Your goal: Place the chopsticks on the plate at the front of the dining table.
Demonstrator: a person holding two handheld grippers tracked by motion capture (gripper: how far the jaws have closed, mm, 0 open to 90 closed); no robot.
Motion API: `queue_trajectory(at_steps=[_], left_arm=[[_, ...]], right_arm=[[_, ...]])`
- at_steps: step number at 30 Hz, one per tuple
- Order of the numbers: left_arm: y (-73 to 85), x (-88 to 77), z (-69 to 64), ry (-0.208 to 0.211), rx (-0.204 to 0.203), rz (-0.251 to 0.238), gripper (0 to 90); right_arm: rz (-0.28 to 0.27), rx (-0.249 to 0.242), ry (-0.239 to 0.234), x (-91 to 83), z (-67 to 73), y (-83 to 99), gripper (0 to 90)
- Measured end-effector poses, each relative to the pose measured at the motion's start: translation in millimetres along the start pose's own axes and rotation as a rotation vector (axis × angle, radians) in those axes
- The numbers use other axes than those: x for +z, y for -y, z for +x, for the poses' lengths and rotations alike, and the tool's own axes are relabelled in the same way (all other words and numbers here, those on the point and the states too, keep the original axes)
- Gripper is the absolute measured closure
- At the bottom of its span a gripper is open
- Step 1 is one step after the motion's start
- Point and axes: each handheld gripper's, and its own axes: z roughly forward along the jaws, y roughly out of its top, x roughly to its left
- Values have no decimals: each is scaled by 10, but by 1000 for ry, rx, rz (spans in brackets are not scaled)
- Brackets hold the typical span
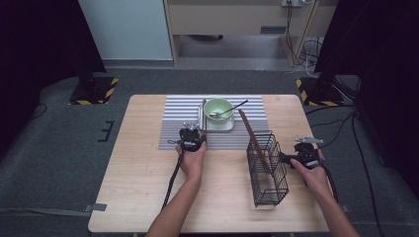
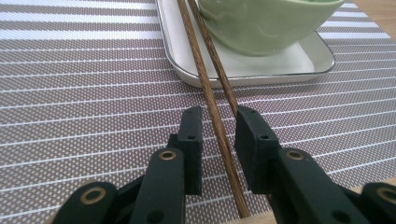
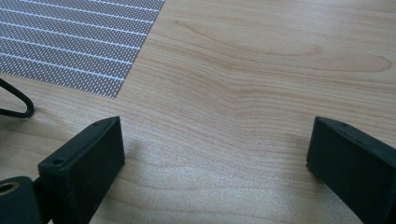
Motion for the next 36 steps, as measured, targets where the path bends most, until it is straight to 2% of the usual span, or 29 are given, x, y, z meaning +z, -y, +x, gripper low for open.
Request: queue_trajectory(at_steps=[5,8,18,30,36], left_arm=[[-9,-84,16,-4,1,-19,688],[-9,-109,17,-14,5,-20,635],[17,-85,-60,-14,44,-24,493],[48,9,-139,-8,81,-15,462],[68,63,-142,-1,81,-4,485]], right_arm=[[1,-3,2,0,1,1,41],[1,-2,3,1,2,0,41],[1,-1,4,2,3,-1,40],[2,-1,1,3,3,-2,37],[2,-2,1,3,2,-2,36]])
